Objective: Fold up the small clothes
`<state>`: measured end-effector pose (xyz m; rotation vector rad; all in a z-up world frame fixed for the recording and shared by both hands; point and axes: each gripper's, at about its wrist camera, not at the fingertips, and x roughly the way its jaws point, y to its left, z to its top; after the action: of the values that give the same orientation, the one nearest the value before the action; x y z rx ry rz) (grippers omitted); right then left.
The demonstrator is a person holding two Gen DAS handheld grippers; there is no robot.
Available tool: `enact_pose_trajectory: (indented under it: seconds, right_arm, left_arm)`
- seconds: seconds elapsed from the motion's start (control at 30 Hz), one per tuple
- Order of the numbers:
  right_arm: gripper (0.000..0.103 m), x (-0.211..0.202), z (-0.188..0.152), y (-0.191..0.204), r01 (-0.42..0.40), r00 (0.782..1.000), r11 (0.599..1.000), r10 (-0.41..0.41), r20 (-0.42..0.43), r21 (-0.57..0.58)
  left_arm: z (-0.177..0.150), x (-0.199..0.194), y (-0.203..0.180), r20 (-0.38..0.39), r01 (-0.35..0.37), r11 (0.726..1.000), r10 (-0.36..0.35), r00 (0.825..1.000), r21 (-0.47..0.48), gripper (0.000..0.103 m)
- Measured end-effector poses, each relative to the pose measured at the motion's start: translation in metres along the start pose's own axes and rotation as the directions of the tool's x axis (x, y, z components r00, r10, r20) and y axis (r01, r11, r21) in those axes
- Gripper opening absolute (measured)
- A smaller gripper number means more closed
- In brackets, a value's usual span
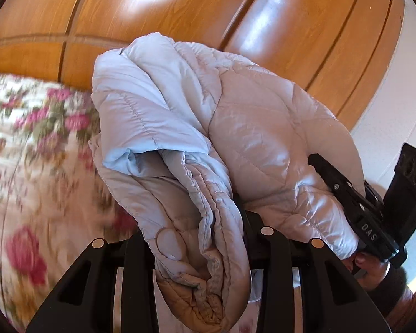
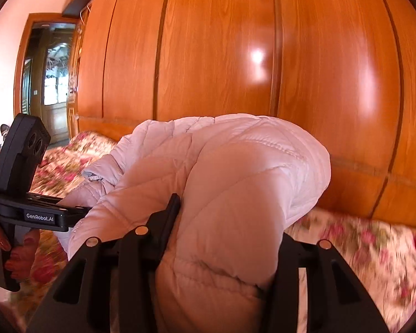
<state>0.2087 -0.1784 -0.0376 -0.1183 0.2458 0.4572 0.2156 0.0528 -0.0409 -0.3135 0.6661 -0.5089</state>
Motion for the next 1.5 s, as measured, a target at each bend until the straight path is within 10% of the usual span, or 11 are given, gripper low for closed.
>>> enact_pose_trajectory:
  seconds: [0.2, 0.47, 0.93, 1.13, 1.3, 1.5]
  right_arm:
    - [0.048, 0.070, -0.031, -0.072, 0.060, 0.991, 0.983, -0.039, -0.126, 0.175]
    - [0.085, 0.086, -0.106, -0.144, 0.099, 0.968, 0.780, 0.067, -0.240, 0.618]
    - [0.081, 0.003, -0.067, -0.100, 0.281, 0.960, 0.837, -0.239, -0.149, 0.469]
    - [0.063, 0.052, -0.010, -0.081, 0.227, 0.960, 0.928, -0.163, -0.226, 0.295]
    - [0.063, 0.102, 0.005, -0.064, 0.212, 0.944, 0.945, -0.132, -0.303, 0.249]
    - [0.081, 0.071, -0.019, -0.035, 0.209, 0.949, 0.929, -0.117, -0.293, 0.305]
  left_arm:
    - [0.033, 0.070, 0.017, -0.029, -0.067, 0.997, 0.067, 0.997, 0.028, 0.034]
    - [0.026, 0.129, 0.049, -0.142, -0.046, 0.997, 0.037, 0.989, -0.060, 0.063]
    - [-0.037, 0.030, 0.038, 0.075, -0.146, 0.982, 0.155, 0.985, -0.119, 0.084]
    - [-0.049, 0.008, 0.017, 0.161, -0.211, 0.974, 0.221, 0.962, -0.076, 0.085]
    - [-0.052, 0.007, 0.006, 0.126, -0.289, 0.956, 0.293, 0.948, -0.043, 0.088]
    - [-0.061, -0.002, 0.001, 0.039, -0.404, 0.914, 0.405, 0.914, -0.025, 0.099]
